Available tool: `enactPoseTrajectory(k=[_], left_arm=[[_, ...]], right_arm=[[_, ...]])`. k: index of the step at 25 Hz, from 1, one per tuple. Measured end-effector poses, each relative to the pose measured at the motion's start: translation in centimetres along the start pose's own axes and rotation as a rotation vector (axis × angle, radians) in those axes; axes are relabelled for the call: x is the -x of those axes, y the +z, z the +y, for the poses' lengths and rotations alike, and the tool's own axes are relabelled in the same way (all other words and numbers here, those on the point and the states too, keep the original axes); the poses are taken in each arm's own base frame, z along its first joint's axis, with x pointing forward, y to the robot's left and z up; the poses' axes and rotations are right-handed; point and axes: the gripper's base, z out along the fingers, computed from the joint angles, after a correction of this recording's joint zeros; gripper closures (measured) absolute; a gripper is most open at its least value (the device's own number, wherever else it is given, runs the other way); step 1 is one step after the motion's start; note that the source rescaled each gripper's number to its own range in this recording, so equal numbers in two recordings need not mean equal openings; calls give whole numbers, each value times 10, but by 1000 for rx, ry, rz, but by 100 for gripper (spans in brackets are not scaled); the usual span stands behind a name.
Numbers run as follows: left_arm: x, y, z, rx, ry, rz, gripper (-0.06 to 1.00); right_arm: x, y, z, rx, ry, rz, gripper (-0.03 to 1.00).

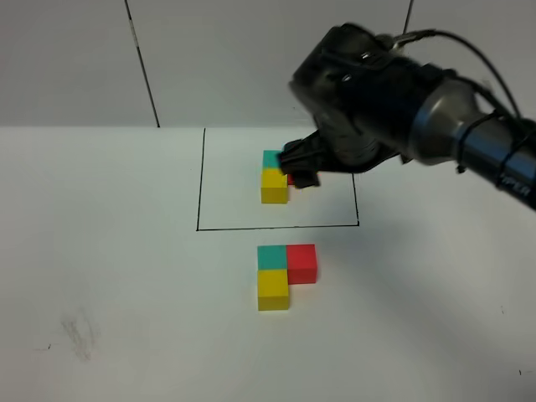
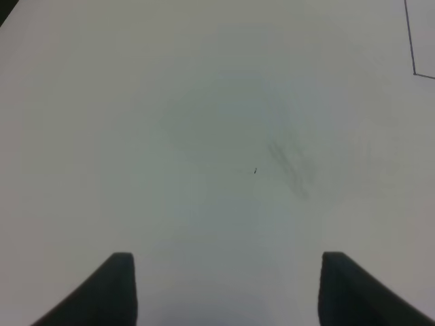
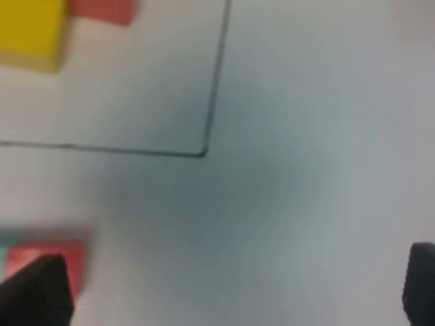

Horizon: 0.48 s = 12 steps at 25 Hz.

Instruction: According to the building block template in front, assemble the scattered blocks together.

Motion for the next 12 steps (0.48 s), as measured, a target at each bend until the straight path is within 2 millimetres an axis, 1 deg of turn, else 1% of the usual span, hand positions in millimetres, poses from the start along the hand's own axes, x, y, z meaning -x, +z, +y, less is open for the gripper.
enactPoseTrajectory(k=[2,4,6,8,11,12], left_arm=[[0,0,0,0,0,0,58],[0,0,0,0,0,0,58],[0,0,0,0,0,0,58],[0,0,0,0,0,0,58],[0,0,0,0,0,0,58],[0,0,0,0,0,0,58]], right_arm=[[13,0,-38,-59,-25,-26,-3],[23,0,-85,-130,-11,-42,-3],[28,0,-129,-178,15,-34,-3],[28,-1,-175,-209,43,-13,-3],[19,-6,-230,-179,43,28,-3],[15,-12,-244,-156,34,31,-3]])
